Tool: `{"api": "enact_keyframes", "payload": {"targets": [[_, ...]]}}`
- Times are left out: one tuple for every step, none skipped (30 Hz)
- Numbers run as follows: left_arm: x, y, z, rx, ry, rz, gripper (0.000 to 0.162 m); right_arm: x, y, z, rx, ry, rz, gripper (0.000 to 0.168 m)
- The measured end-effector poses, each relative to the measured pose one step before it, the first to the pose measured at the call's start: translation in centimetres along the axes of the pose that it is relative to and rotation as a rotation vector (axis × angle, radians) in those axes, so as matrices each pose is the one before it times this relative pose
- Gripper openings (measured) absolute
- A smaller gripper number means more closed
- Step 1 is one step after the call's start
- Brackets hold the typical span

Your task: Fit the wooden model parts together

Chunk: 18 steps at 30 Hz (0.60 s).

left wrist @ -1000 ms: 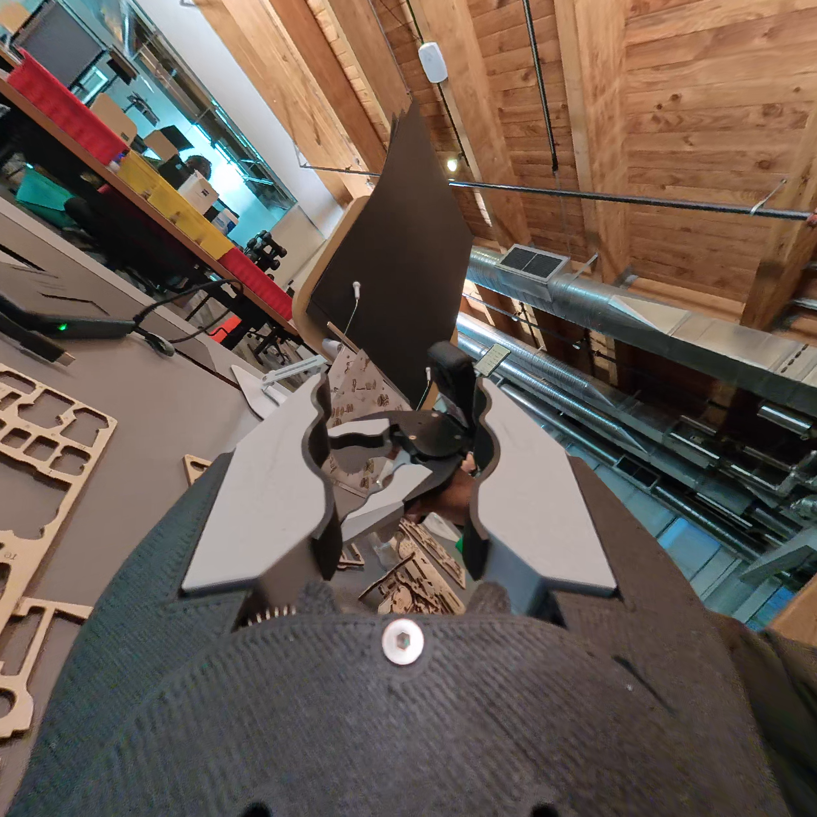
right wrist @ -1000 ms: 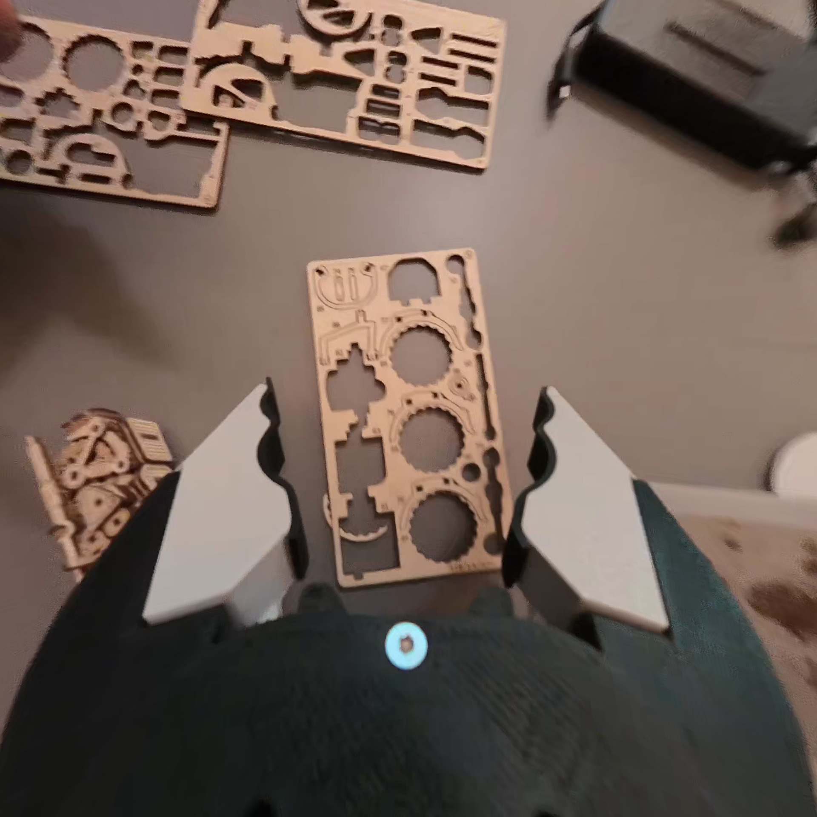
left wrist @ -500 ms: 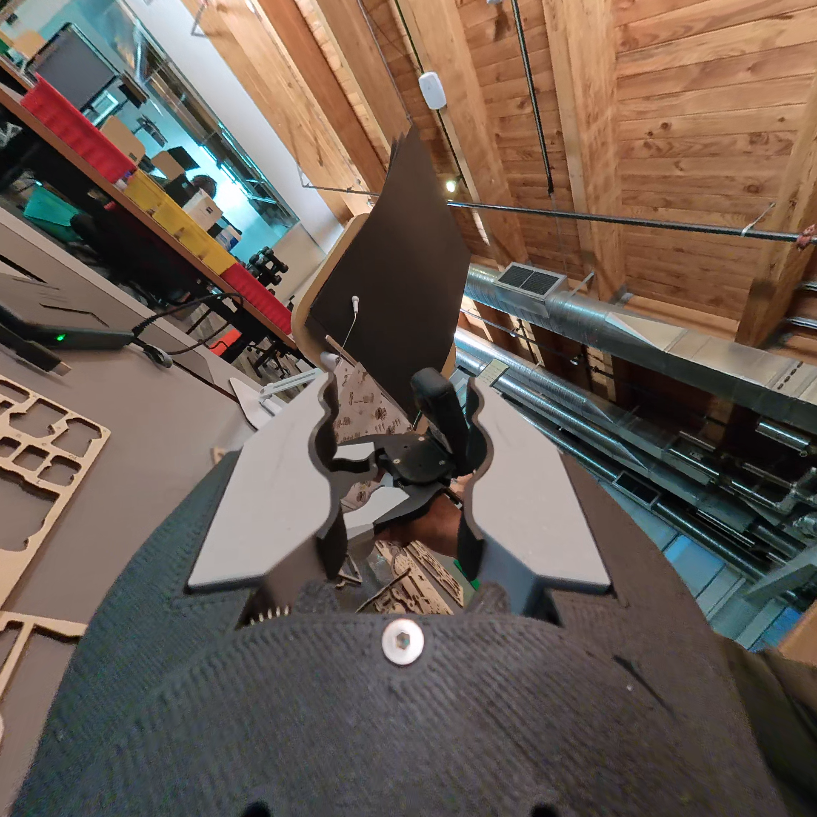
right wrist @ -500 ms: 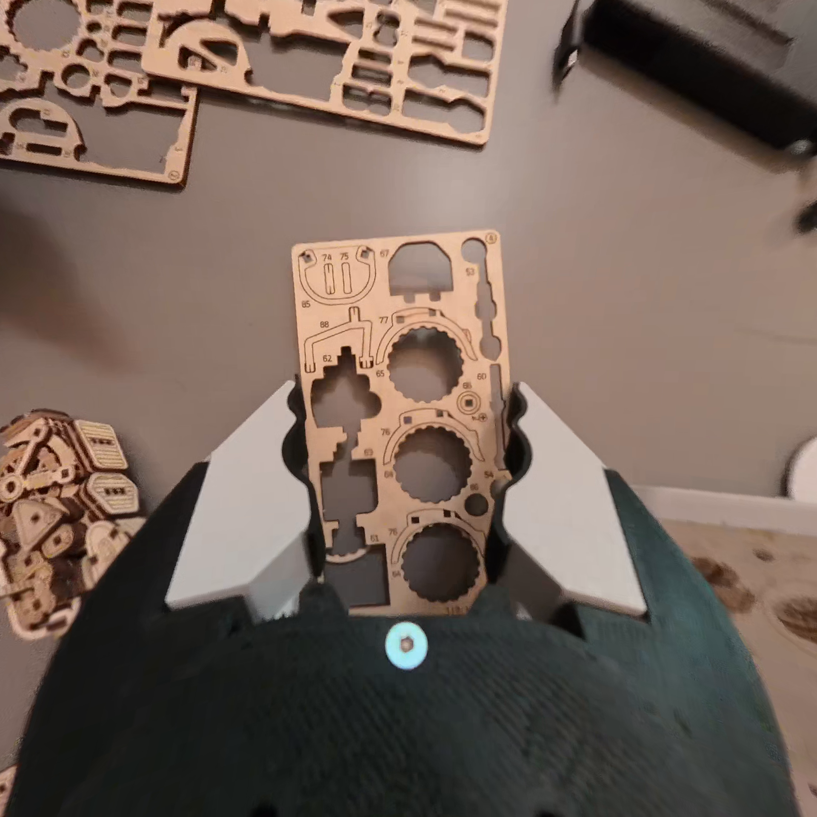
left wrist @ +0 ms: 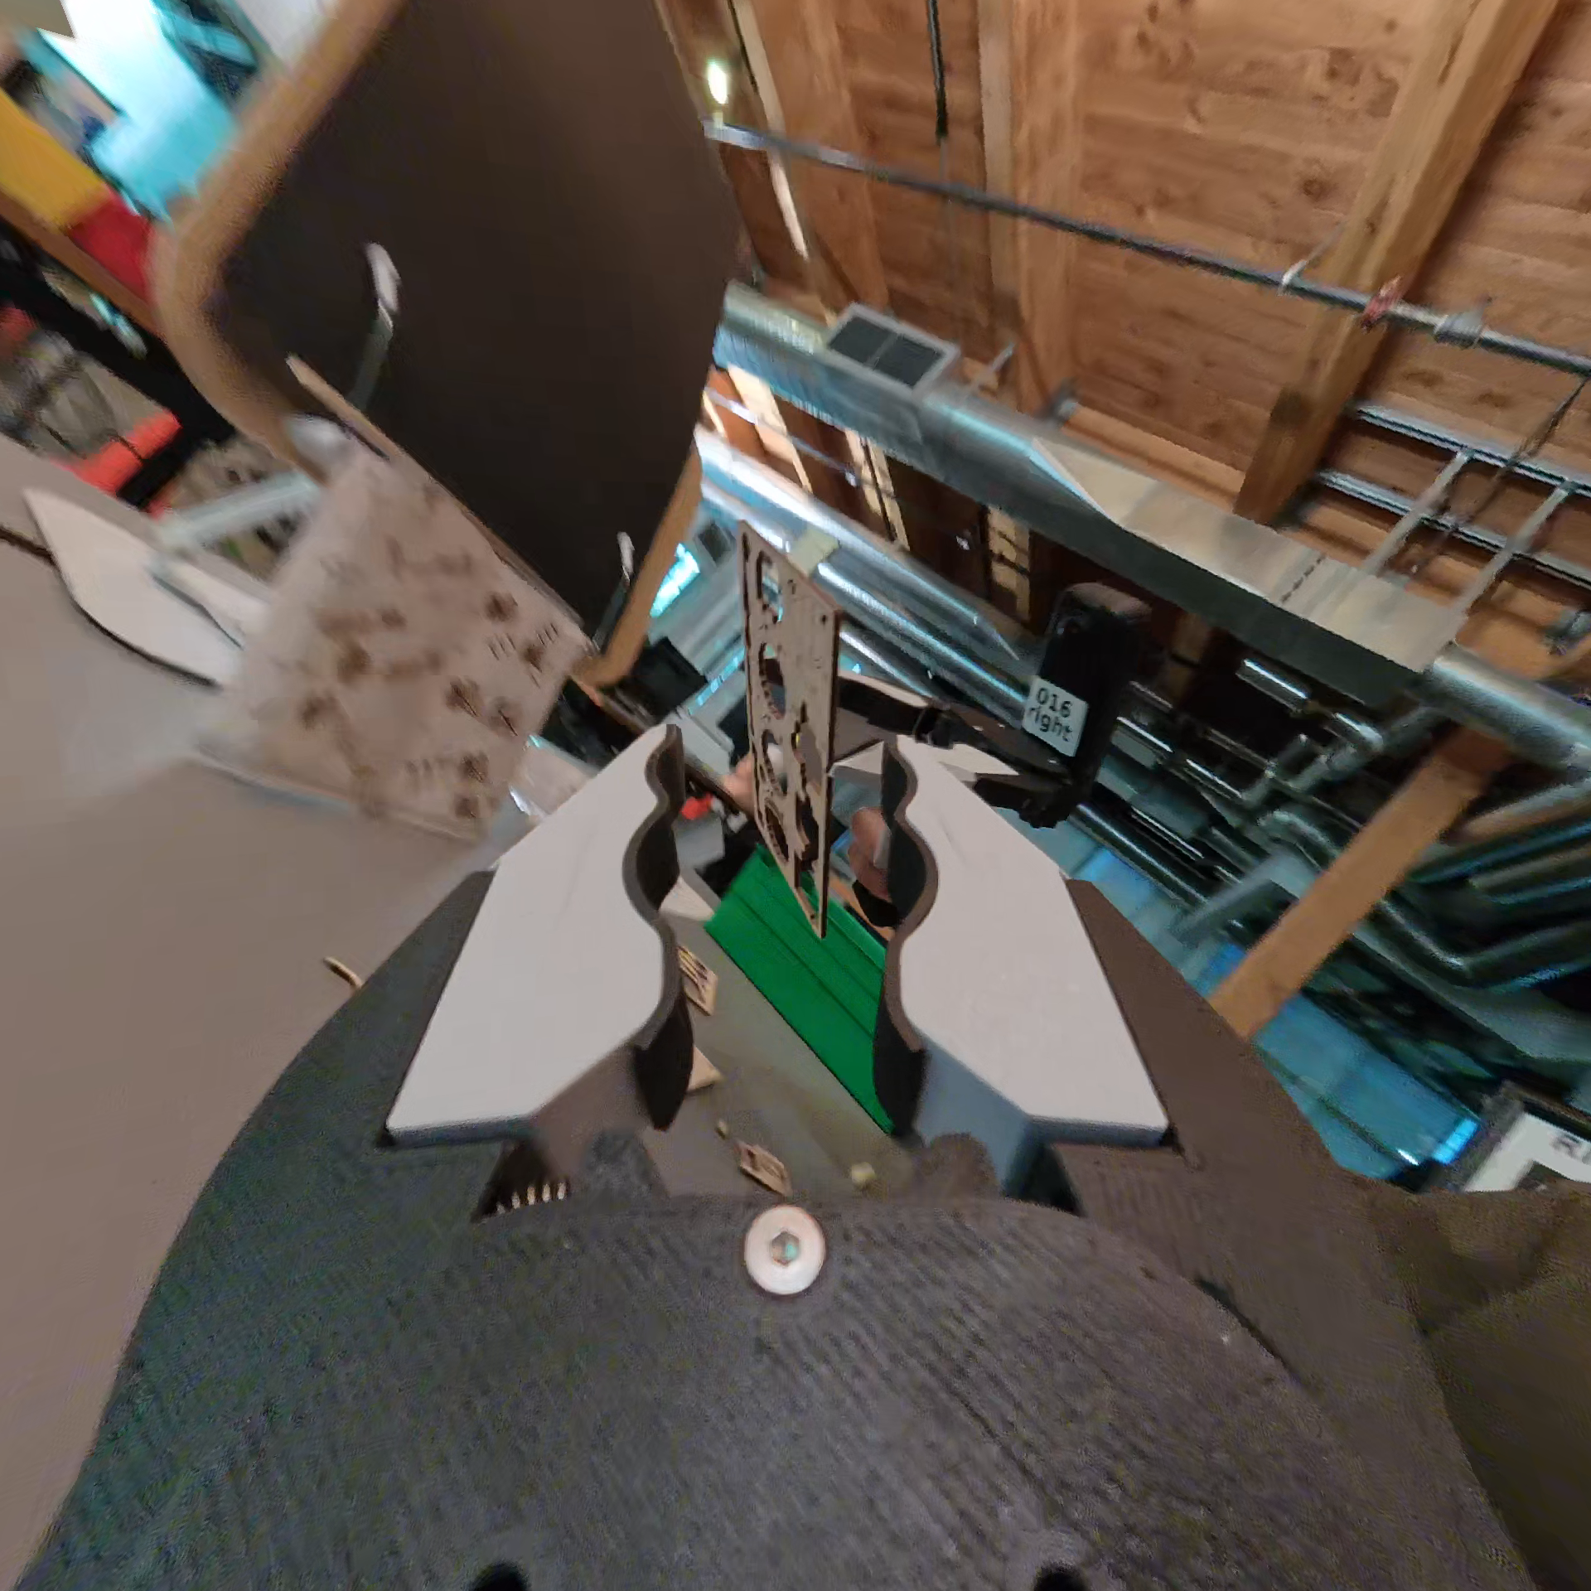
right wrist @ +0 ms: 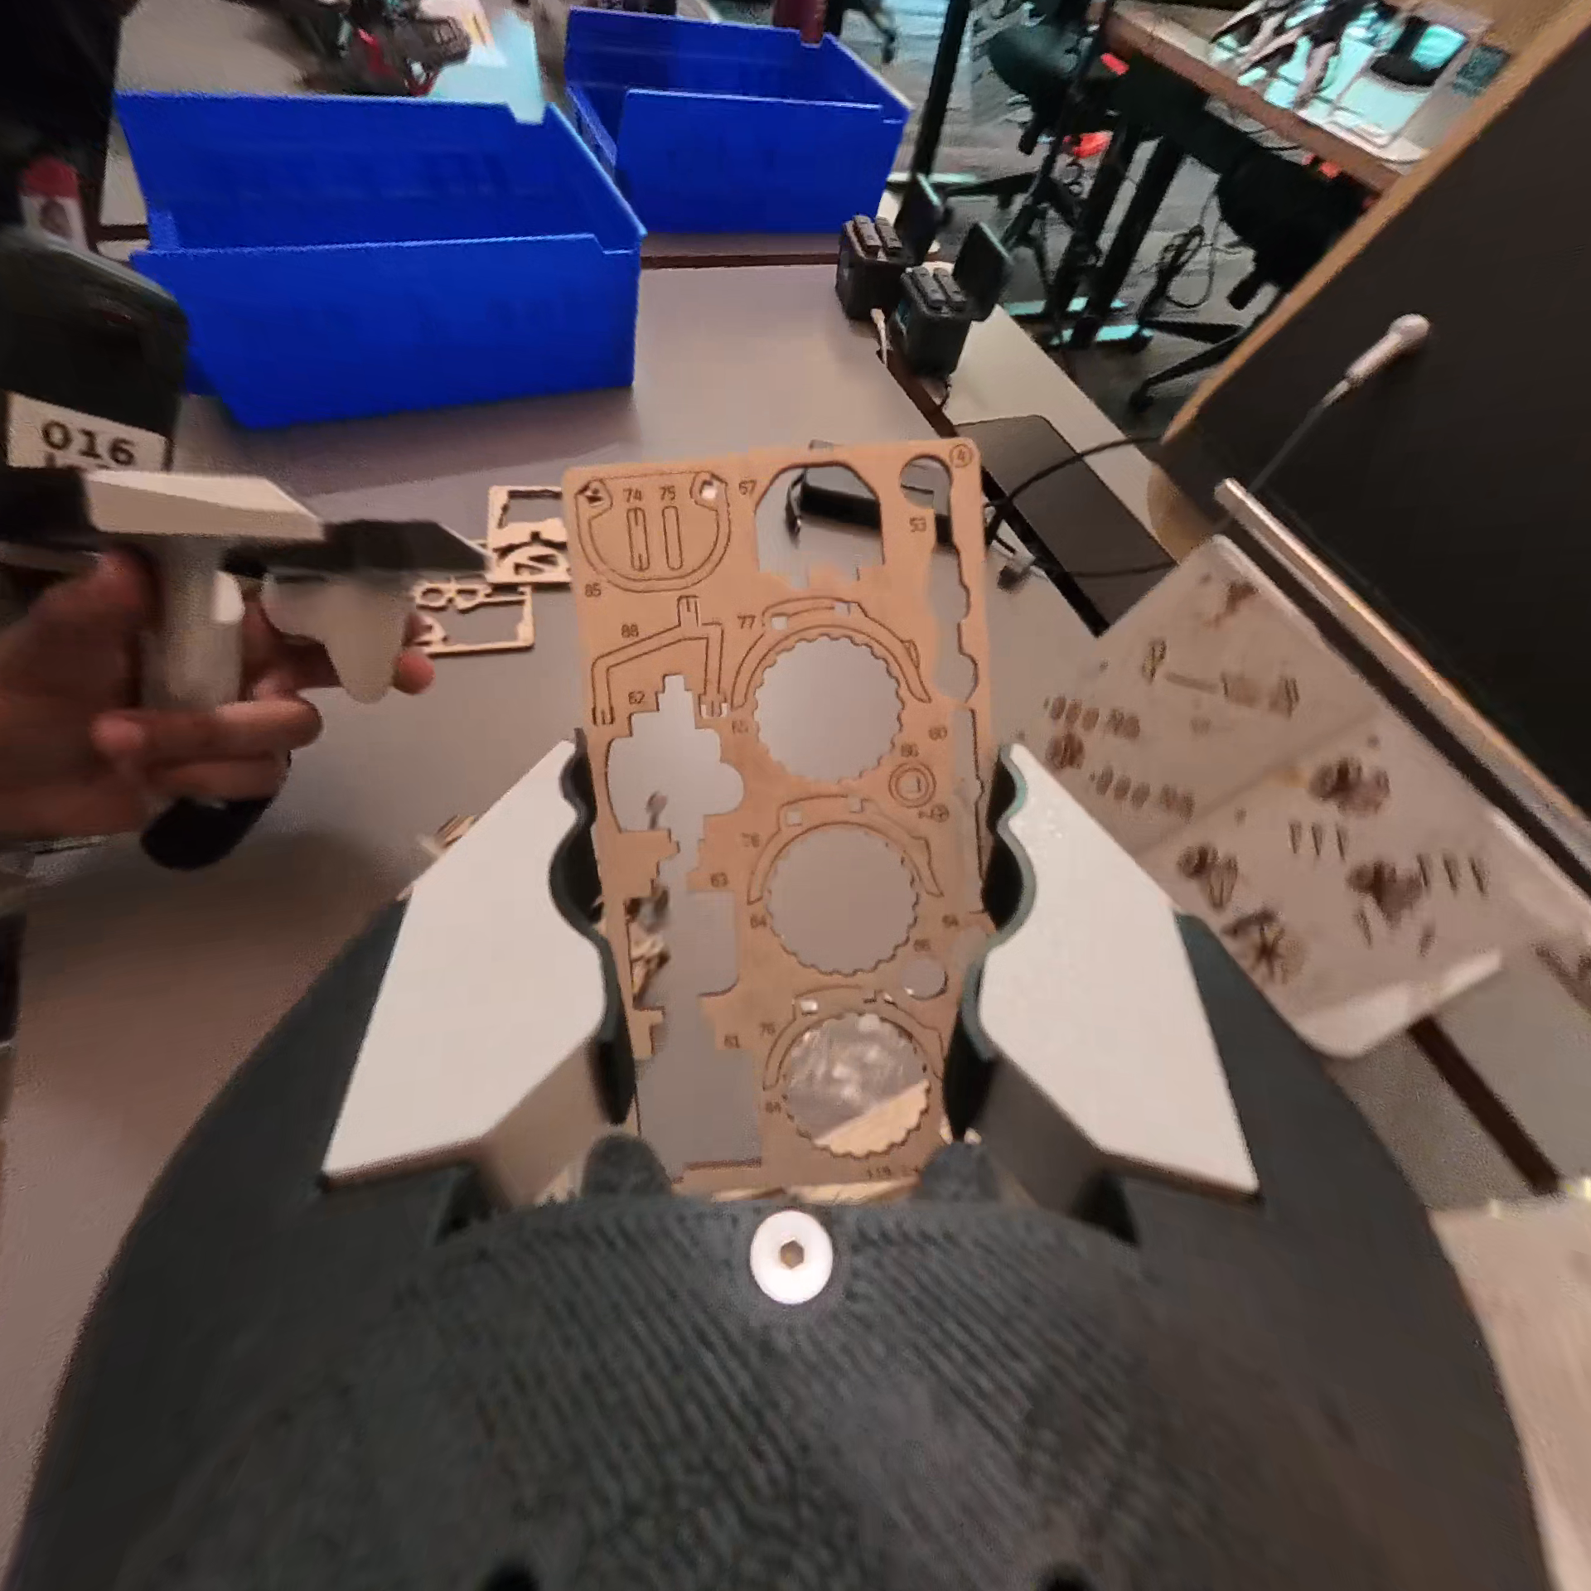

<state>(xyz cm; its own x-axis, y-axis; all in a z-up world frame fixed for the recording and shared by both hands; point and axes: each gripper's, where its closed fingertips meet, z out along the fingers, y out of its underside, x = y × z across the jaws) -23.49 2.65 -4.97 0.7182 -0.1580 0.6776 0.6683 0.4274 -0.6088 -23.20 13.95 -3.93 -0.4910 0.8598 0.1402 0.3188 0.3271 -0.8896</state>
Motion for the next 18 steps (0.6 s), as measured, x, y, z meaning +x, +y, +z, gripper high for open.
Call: {"api": "enact_keyframes", "payload": {"targets": [[0.662, 1.720, 0.673, -0.0399, 0.0008, -0.0216, 0.043, -0.878, 0.755, -1.383, 0.0112, 0.0215, 0.0124, 0.091], [0.743, 1.830, 0.715, -0.0414, 0.0114, -0.0201, 0.043, -0.845, 0.875, -1.224, 0.0106, 0.0238, 0.0133, 0.091], [0.773, 1.808, 0.743, -0.0403, 0.0206, -0.0272, 0.043, -0.766, 0.927, -1.023, 0.0119, 0.0239, 0.0154, 0.091], [0.745, 1.580, 0.741, -0.0303, 0.0252, -0.0331, 0.043, -0.773, 0.906, -0.799, 0.0122, 0.0175, 0.0150, 0.091], [0.649, 1.289, 0.658, -0.0171, 0.0272, -0.0329, 0.042, -0.761, 0.863, -0.549, 0.0077, 0.0099, 0.0135, 0.091], [0.347, 1.004, 0.526, -0.0083, 0.0153, -0.0270, 0.040, -0.667, 0.856, -0.319, -0.0020, 0.0070, 0.0089, 0.091], [0.205, 0.712, 0.418, 0.0000, 0.0096, -0.0191, 0.037, -0.478, 0.792, -0.180, -0.0098, 0.0106, 0.0022, 0.091], [0.257, 0.507, 0.314, 0.0012, 0.0151, -0.0105, 0.031, -0.276, 0.633, -0.108, -0.0082, 0.0184, -0.0028, 0.092], [0.201, 0.353, 0.228, -0.0005, 0.0107, 0.0012, 0.020, -0.153, 0.392, -0.137, -0.0006, 0.0212, -0.0051, 0.092], [-0.032, 0.204, 0.137, -0.0007, -0.0081, 0.0150, 0.009, -0.085, 0.152, -0.230, 0.0097, 0.0198, -0.0019, 0.091], [0.216, 0.195, 0.081, -0.0076, 0.0040, 0.0307, 0.009, -0.023, 0.044, -0.290, 0.0116, 0.0185, 0.0020, 0.091], [0.077, 0.059, 0.001, -0.0056, -0.0108, 0.0405, 0.007, -0.077, -0.062, -0.367, 0.0164, 0.0091, 0.0031, 0.091], [0.111, -0.038, -0.092, -0.0051, -0.0088, 0.0488, 0.005, -0.183, -0.106, -0.430, 0.0193, -0.0015, 0.0039, 0.091], [0.167, -0.037, -0.125, -0.0089, 0.0008, 0.0445, 0.004, -0.149, -0.076, -0.501, 0.0179, -0.0032, 0.0048, 0.090], [0.196, -0.141, -0.136, -0.0051, 0.0118, 0.0232, 0.003, -0.015, -0.079, -0.571, 0.0195, 0.0032, 0.0035, 0.081], [0.025, -0.183, -0.151, -0.0057, 0.0088, 0.0048, 0.000, -0.071, -0.196, -0.616, 0.0250, -0.0037, 0.0005, 0.076], [0.396, -0.062, -0.113, -0.0124, 0.0388, -0.0088, 0.000, 0.143, -0.182, -0.704, 0.0201, 0.0044, 0.0109, 0.079], [0.493, 0.010, -0.077, -0.0149, 0.0460, -0.0146, 0.000, 0.226, -0.181, -0.758, 0.0186, 0.0069, 0.0244, 0.079]]}}
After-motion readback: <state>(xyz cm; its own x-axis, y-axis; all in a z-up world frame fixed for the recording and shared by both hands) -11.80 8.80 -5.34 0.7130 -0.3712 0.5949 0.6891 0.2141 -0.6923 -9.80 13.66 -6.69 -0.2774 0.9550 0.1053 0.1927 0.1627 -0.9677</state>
